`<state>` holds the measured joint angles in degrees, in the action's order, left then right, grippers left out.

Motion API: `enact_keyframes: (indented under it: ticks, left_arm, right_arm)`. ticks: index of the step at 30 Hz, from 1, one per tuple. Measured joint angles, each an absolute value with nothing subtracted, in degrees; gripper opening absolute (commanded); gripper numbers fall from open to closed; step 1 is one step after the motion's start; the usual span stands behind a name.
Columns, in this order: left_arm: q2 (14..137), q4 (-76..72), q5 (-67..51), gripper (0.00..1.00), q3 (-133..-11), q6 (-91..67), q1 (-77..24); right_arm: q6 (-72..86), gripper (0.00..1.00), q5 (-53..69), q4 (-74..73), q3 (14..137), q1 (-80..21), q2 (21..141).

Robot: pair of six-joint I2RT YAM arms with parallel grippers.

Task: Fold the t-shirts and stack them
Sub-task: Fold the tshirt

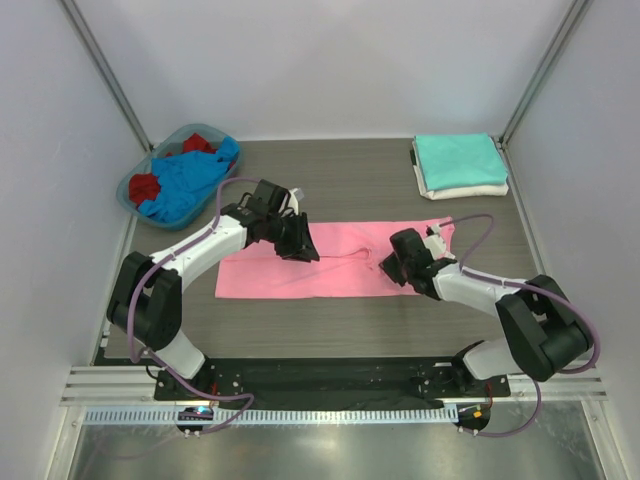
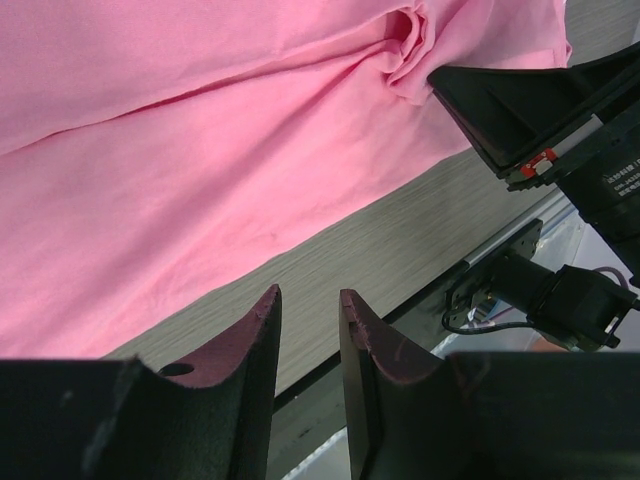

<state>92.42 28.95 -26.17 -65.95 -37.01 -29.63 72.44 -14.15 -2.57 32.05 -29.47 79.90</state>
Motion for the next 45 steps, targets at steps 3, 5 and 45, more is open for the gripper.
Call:
enact_keyframes:
  ticks: [3, 5, 45]
  left_arm:
    - [92.4, 28.9, -26.2, 0.31, -66.0, -37.1, -29.6]
    - [92.4, 28.9, -26.2, 0.31, -66.0, -37.1, -29.6]
    - [106.6, 23.4, -30.3, 0.3, -76.2, -42.1, -35.9]
  right_arm:
    - [71.2, 0.01, -14.5, -2.9, 33.7, -29.5, 79.9]
    - [69.9, 0.01, -14.7, -3.1, 35.0, -29.5, 79.9]
    - [44.6, 0.01, -17.2, -26.7, 60.7, -27.2, 86.8]
